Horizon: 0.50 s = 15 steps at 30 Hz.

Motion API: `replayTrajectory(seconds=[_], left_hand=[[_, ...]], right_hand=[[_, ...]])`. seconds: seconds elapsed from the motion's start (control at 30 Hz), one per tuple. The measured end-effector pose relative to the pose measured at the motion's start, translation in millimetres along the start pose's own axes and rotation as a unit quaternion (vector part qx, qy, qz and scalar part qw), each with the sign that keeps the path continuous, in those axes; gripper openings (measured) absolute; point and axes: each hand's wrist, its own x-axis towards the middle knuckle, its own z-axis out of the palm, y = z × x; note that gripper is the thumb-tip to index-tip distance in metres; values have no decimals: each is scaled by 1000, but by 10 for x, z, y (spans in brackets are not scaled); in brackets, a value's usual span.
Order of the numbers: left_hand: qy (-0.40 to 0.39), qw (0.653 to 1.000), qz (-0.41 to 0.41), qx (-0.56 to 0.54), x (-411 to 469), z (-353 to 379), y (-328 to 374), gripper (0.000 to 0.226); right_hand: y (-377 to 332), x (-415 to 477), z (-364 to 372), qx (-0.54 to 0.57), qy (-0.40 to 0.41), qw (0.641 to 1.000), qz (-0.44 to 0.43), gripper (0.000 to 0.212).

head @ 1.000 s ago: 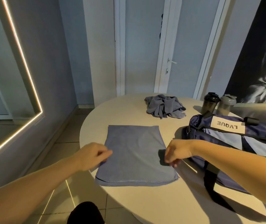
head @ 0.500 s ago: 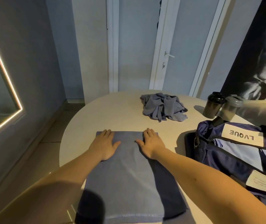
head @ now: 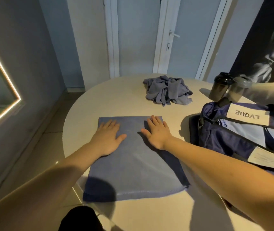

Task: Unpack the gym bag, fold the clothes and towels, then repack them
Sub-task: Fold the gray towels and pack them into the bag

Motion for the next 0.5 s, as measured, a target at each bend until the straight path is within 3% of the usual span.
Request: replayTrajectory(seconds=[0.07, 0.17, 0.27, 0.4, 0.43, 0.5], left_hand=[[-1, 999, 38, -36, -463, 29, 180, 85], [-17, 996, 68, -59, -1038, 127, 386, 121], [-30, 996, 82, -31, -1252, 300, 474, 131], [-8, 995, 96, -20, -1391, 323, 529, 109], [0, 994, 106, -29, -1413, 284, 541, 96], [16, 988, 146, -36, -1447, 183, 586, 71]], right_hand=[[-47, -437, 14, 17, -6, 999, -29, 75], [-45, -1083, 96, 2, 17, 998, -63, 86], [-36, -1498, 272, -23, 25, 996, -78, 95], [-34, -1679, 358, -1, 9, 997, -81, 104], [-31, -1693, 308, 31, 20, 995, -89, 98], [4, -1737, 171, 120, 54, 987, -87, 66]])
